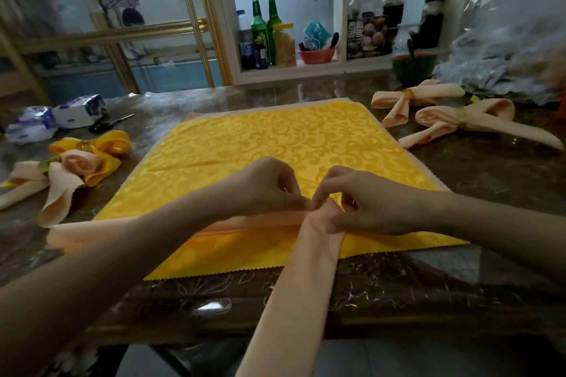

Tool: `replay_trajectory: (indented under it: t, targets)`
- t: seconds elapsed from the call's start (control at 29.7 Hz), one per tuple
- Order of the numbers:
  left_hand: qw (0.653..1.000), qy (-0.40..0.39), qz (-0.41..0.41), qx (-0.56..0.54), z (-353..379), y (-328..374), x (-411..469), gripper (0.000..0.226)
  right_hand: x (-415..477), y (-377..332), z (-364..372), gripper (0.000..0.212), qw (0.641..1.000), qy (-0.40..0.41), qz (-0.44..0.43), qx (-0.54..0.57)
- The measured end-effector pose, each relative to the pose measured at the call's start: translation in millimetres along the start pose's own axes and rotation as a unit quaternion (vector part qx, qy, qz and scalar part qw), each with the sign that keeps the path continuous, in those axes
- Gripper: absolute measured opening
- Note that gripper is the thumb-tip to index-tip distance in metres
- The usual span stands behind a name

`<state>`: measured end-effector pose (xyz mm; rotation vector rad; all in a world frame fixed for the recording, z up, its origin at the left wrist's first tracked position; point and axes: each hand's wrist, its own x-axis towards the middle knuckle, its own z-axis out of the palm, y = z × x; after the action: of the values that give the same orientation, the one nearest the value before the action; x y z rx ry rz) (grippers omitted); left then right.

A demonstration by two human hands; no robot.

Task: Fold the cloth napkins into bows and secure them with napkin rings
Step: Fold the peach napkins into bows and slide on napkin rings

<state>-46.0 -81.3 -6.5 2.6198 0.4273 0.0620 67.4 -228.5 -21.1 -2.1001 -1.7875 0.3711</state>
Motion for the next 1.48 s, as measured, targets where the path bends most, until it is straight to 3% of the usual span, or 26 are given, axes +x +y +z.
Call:
replay_trajectory:
  t: [0.17, 0.44, 0.61, 0.71, 0.84, 1.04, 1.15, 1.28, 1.38, 1.48]
  targets:
    - [0.986, -0.073, -0.079, 0.126, -28, -45, -5, 0.017, 9, 1, -2, 0.029, 0.999, -0.024, 0.011, -0.022]
    - [0.95, -0.211, -0.127, 0.192, -50, -57, -5, 0.029, 22, 8, -11, 0.029, 0.997, 0.029, -0.008, -0.07]
    - [0.962, -0.115, -0.112, 0.219, -40, -51, 21, 0.038, 37, 20, -21, 0.03, 0.988, 0.064, 0.041, -0.137]
    - [0.954, -0.09, -0.12, 0.258, -36, -43, 35, 0.033, 39, 17, -13, 0.026, 0.974, 0.102, 0.006, -0.202]
    - [0.947, -0.106, -0.143, 0.269, -38, -44, 40, 0.041, 39, 13, -3, 0.02, 0.99, 0.071, -0.039, -0.116]
    - [0.952, -0.064, -0.075, 0.29, -34, -41, 30, 0.023, 40, 15, -3, 0.017, 0.997, 0.016, -0.046, -0.059]
    - [0.959, -0.072, -0.124, 0.243, -39, -24, 41, 0.017, 40, 15, -7, 0.018, 0.998, -0.022, -0.045, -0.041]
    - [0.964, -0.108, -0.223, 0.098, -48, -3, 62, 0.015, 40, 17, -7, 0.02, 0.999, -0.023, -0.035, -0.015]
    - [0.96, -0.082, -0.266, 0.01, -43, 2, 61, 0.02, 40, 21, -8, 0.012, 0.999, -0.018, -0.028, 0.019]
    - [0.958, -0.036, -0.281, -0.049, -29, 1, 46, 0.026, 40, 23, -6, 0.009, 0.993, 0.01, -0.003, 0.121]
